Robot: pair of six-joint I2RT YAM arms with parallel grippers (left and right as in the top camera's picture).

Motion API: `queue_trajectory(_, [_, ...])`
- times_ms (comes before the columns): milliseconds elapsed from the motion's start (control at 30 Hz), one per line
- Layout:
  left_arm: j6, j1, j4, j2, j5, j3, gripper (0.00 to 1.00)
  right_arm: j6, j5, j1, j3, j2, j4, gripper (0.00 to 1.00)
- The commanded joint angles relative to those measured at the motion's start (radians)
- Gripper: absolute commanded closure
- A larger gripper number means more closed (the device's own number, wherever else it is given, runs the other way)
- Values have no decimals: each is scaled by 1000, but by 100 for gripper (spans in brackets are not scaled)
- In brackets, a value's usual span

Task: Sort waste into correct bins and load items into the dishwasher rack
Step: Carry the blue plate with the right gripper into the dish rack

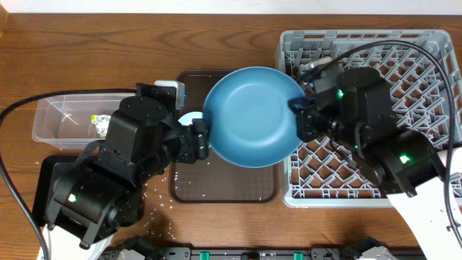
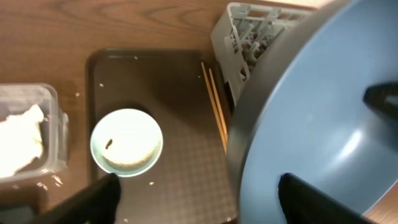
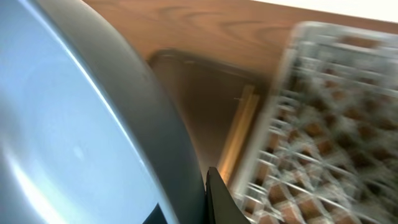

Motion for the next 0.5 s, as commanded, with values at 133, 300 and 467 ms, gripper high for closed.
queue_trajectory(133, [4,3,5,1,1,14,5,59,579,-66,3,-64,-66,99])
queue_trajectory(300, [4,3,-22,2,15,14,3,149,1020,-135,3,-46,-92,99])
queue_trajectory(467, [4,3,-57,4,15,13,2,195,1259,-214,3,6,-41,99])
